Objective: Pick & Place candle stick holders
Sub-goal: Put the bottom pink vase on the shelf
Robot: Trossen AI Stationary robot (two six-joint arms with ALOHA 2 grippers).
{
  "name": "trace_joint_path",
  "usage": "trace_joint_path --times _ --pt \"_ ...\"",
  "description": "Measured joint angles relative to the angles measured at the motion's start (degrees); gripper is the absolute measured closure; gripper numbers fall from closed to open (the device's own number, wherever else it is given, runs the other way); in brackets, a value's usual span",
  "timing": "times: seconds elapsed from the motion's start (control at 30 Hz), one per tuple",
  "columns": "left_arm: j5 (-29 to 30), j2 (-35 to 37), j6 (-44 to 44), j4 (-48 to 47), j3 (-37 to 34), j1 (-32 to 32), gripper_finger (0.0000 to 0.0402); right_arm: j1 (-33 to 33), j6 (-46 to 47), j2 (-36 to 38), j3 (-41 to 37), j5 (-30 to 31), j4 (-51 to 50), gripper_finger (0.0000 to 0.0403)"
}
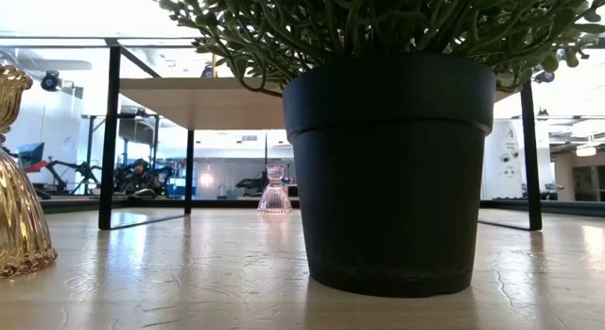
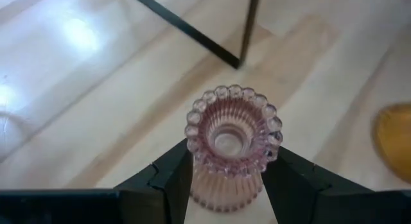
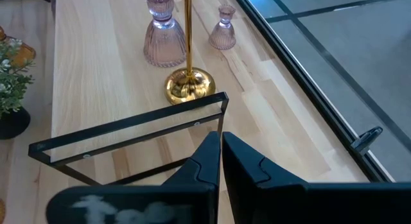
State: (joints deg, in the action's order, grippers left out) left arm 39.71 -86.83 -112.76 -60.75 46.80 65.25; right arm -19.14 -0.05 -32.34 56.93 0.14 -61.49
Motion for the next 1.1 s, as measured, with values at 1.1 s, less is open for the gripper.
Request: trace_joint_path --times 1.1 --pt "10.8 0.0 -2.4 5.3 -9.6 0.0 0.0269 0.0 0.0 0.0 0.0 0.0 0.0 0.0390"
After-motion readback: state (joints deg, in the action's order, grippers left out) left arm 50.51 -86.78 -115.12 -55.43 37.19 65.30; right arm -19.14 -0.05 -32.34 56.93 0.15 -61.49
